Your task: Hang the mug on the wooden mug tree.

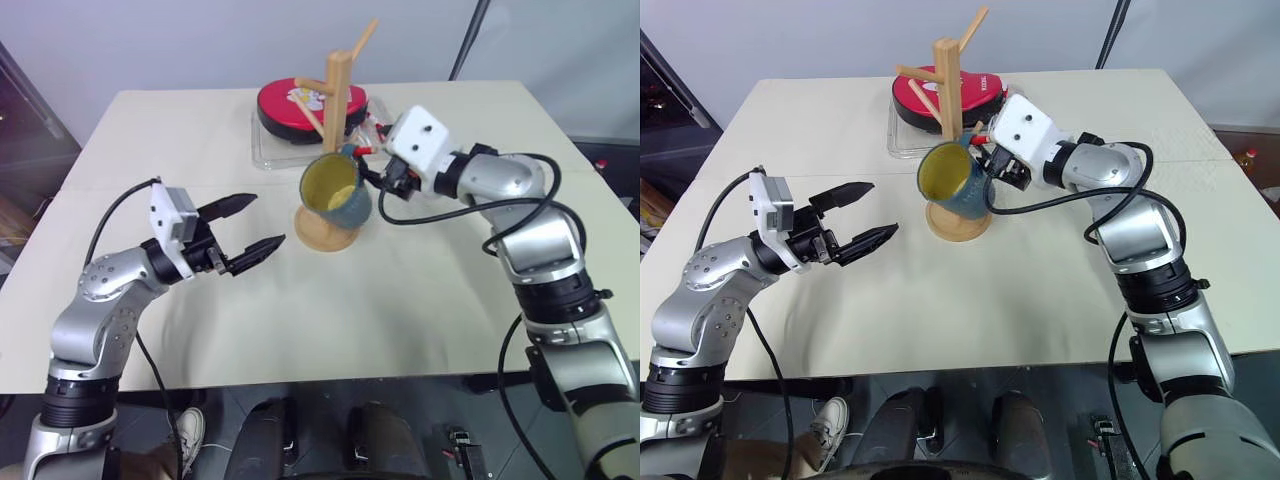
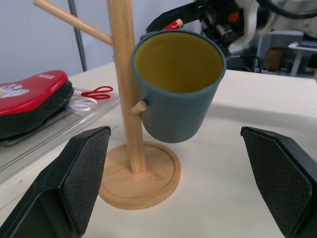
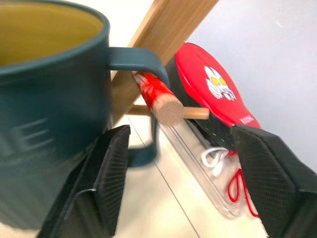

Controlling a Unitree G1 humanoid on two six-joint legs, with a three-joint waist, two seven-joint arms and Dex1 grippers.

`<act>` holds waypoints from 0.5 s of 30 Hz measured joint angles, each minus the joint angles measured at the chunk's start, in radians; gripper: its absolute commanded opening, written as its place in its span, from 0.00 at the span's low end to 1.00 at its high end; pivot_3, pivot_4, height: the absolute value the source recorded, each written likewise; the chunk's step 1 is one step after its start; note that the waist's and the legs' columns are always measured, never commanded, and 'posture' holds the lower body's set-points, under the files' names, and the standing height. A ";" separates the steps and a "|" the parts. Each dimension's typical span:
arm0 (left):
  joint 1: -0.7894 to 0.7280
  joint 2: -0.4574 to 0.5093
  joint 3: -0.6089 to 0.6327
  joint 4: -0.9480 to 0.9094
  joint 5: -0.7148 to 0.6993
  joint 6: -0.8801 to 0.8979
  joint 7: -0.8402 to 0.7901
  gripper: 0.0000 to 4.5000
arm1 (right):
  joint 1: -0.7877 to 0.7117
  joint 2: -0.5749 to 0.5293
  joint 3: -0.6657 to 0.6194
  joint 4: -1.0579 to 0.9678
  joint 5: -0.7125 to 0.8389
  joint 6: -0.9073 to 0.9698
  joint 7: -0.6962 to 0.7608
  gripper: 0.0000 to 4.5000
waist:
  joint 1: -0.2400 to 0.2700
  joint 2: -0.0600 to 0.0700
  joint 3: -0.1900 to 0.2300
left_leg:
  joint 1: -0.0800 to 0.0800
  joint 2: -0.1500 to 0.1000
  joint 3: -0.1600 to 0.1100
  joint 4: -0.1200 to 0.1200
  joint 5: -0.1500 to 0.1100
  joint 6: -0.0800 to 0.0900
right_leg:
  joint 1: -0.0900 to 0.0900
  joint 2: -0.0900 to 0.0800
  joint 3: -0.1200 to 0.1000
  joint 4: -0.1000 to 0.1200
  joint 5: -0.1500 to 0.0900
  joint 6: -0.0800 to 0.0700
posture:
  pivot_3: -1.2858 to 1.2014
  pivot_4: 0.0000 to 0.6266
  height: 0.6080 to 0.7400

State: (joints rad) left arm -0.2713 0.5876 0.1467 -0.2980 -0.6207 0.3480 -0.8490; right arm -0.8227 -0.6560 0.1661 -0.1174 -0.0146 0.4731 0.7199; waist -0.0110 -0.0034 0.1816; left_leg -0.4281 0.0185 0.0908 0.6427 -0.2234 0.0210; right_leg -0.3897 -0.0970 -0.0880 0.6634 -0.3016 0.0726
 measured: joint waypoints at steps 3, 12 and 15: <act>0.007 -0.004 0.007 0.023 0.027 -0.010 0.034 1.00 | 0.077 -0.043 -0.126 -0.057 0.044 0.007 0.002 0.68 | 0.004 -0.001 0.000 | 0.000 0.000 0.000 0.000 0.000 0.000 | 0.001 0.000 0.000 -0.001 0.000 0.000 | 0.52 0.24 1.00; 0.100 -0.124 0.060 0.237 0.201 -0.142 0.254 1.00 | 0.520 0.140 -0.468 -0.060 0.284 -0.052 -0.045 0.68 | -0.002 -0.002 0.000 | 0.001 0.000 0.001 -0.002 0.000 0.001 | 0.001 0.000 0.000 -0.001 0.000 0.000 | 0.52 0.24 1.00; 0.148 -0.152 0.070 0.296 0.245 -0.168 0.313 1.00 | 0.615 0.209 -0.467 0.014 0.308 -0.110 -0.048 0.68 | -0.003 -0.001 0.001 | 0.001 0.000 0.001 -0.001 0.000 0.001 | 0.000 0.000 0.000 0.000 0.000 0.000 | 0.52 0.24 1.00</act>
State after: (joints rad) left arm -0.1229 0.4360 0.2168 -0.0024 -0.3755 0.1798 -0.5362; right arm -0.2081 -0.4470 -0.3008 -0.1033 0.2931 0.3630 0.6715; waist -0.0143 -0.0042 0.1823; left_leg -0.4274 0.0189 0.0922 0.6415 -0.2238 0.0218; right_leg -0.3898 -0.0972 -0.0876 0.6631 -0.3013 0.0730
